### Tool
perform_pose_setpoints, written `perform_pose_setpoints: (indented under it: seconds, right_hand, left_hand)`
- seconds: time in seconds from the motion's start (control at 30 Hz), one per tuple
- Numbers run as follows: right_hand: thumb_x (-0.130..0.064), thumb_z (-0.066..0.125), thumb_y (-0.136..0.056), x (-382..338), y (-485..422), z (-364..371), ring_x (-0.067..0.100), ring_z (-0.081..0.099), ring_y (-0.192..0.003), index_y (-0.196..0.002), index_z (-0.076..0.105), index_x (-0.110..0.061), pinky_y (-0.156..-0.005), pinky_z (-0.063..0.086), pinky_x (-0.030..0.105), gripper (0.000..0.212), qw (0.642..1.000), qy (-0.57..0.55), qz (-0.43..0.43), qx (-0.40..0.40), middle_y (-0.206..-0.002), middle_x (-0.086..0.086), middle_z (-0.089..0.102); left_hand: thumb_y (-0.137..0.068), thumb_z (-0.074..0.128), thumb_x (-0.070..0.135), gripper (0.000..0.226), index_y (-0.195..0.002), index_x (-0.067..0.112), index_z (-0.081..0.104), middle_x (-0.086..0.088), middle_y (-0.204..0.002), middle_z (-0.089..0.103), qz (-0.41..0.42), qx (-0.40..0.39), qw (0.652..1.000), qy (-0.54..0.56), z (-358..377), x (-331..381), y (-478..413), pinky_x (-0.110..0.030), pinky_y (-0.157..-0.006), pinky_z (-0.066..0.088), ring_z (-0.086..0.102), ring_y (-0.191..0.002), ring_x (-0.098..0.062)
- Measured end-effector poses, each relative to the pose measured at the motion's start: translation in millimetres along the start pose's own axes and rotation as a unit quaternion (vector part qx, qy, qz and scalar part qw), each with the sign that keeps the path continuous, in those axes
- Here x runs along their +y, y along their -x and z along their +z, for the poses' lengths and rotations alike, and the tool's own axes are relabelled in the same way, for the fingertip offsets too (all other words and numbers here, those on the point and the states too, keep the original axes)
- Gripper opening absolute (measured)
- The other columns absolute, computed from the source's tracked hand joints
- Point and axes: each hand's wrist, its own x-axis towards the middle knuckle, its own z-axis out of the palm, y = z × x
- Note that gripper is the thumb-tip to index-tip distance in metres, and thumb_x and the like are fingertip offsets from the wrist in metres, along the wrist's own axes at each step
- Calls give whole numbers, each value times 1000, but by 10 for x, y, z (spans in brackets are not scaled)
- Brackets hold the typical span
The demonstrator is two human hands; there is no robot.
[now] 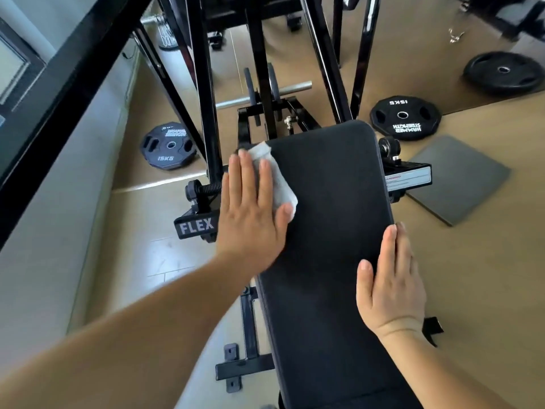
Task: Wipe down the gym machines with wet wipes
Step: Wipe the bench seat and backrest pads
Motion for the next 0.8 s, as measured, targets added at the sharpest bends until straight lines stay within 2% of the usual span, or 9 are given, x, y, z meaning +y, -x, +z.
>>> perform_pose_setpoints:
  seconds: [0.07, 0.17, 0.23, 0.3, 0.47, 0.53, 0.63, 0.7, 0.8]
  right_hand:
    - [-40, 29, -106, 0, -2, -9, 45, 43, -137, -161, 18, 1, -109, 43, 53, 70, 1000, 1, 3, -1, -166, 24, 22]
    - [-40, 29, -106, -11, -9, -19, 45, 42, -138, -162, 16, 1, -109, 43, 52, 70, 1000, -6, -3, -4, -166, 25, 21]
    - [-40, 30, -106, -7, -9, -20, 44, 42, -138, -161, 17, 1, -110, 42, 52, 70, 1000, -7, -9, -3, -165, 25, 22]
    - [-41, 29, -106, -12, -15, -20, 44, 42, -138, -162, 17, 1, -110, 42, 51, 70, 1000, -9, -9, -4, -166, 24, 22]
    - [-41, 28, -106, -16, -14, -7, 46, 41, -140, -162, 17, 0, -112, 40, 52, 70, 1000, -19, -7, -8, -165, 25, 23]
    - [-42, 27, -106, -14, -12, -21, 45, 41, -140, -162, 18, 0, -112, 41, 52, 70, 1000, -23, 5, -16, -165, 25, 24]
    - [-42, 28, -106, -34, -21, -50, 45, 42, -140, -162, 17, 1, -111, 42, 51, 71, 999, -25, 8, -40, -164, 26, 24]
    - [-42, 28, -108, -63, -40, -90, 45, 40, -140, -162, 10, -1, -111, 43, 53, 70, 997, -20, 19, -78, -164, 25, 20]
    - [-54, 17, -105, -106, -56, -227, 38, 24, -151, -161, -18, -20, -117, 38, 51, 75, 987, 6, 33, -156, -170, 9, -3]
  left_hand:
    - [-108, 24, 49, 76, -162, 1, -1, -27, -167, -14, -30, -13, 999, 38, 195, 310, 472, -55, -127, 3, -17, -155, -41]
    - [-107, 31, 46, 76, -161, -1, 5, -25, -168, -11, 8, -48, 999, 23, 409, 510, 1102, -56, -125, 6, -10, -157, -40]
    - [-106, 31, 49, 77, -162, 1, 7, -24, -169, -9, 46, -54, 997, 21, 413, 455, 1191, -57, -124, 10, -8, -157, -39]
    - [-106, 27, 52, 78, -163, 5, 2, -22, -169, -11, 61, -40, 997, -2, 309, 312, 885, -56, -126, 11, -11, -157, -37]
    - [-107, 15, 55, 77, -162, 7, -8, -24, -168, -17, -45, 5, 999, 15, -15, 30, -220, -53, -127, 1, -20, -155, -36]
    - [-108, 17, 51, 76, -162, 4, -7, -26, -167, -15, -67, 9, 997, 39, 63, 161, -48, -53, -127, 3, -18, -155, -39]
    - [-108, 23, 47, 75, -161, 0, -4, -29, -167, -13, -76, -18, 995, 66, 285, 475, 682, -56, -127, 7, -16, -155, -42]
    - [-107, 25, 47, 76, -161, -1, 1, -28, -167, -11, -69, -48, 994, 76, 416, 586, 1131, -57, -126, 12, -12, -155, -43]
    - [-107, 27, 48, 78, -161, 0, 0, -26, -167, -14, -69, -75, 991, 83, 399, 543, 1189, -55, -124, 9, -14, -156, -42]
